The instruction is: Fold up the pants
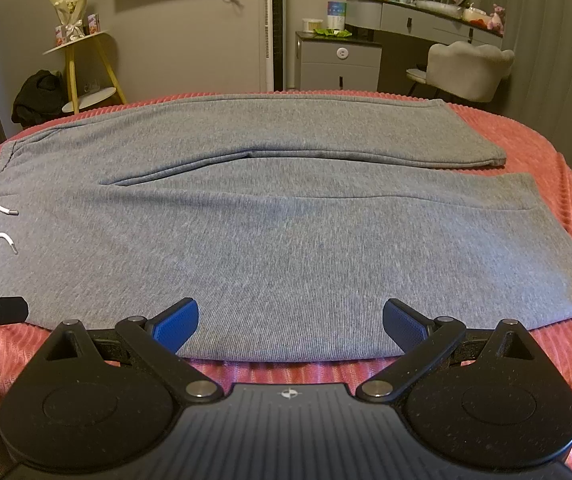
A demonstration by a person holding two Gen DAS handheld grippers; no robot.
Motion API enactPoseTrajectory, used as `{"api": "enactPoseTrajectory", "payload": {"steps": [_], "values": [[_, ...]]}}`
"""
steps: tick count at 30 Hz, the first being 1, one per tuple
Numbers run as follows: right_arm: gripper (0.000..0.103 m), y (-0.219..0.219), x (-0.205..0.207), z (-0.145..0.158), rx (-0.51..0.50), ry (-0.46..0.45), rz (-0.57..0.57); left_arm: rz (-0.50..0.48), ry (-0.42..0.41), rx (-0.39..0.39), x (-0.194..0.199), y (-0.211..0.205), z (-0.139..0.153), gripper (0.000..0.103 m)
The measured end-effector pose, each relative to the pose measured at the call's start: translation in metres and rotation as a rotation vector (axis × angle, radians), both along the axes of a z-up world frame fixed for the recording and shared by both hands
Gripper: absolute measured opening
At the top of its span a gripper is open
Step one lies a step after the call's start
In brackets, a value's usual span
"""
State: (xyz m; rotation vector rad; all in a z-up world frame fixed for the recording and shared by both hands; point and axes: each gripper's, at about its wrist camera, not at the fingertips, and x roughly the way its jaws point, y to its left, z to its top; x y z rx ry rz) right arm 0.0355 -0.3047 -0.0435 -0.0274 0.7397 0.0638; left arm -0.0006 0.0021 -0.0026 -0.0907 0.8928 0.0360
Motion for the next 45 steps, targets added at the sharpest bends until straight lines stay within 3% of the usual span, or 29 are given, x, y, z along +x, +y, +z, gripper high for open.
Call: {"api": "enactPoseTrajectory", "payload": {"steps": [45], "values": [[0.099, 0.0007, 0.0003, -0.0002, -0.003, 0.001, -0.001, -0.002, 0.028, 0.033, 0.0001, -0.0033, -0.0030, 0.103]]}}
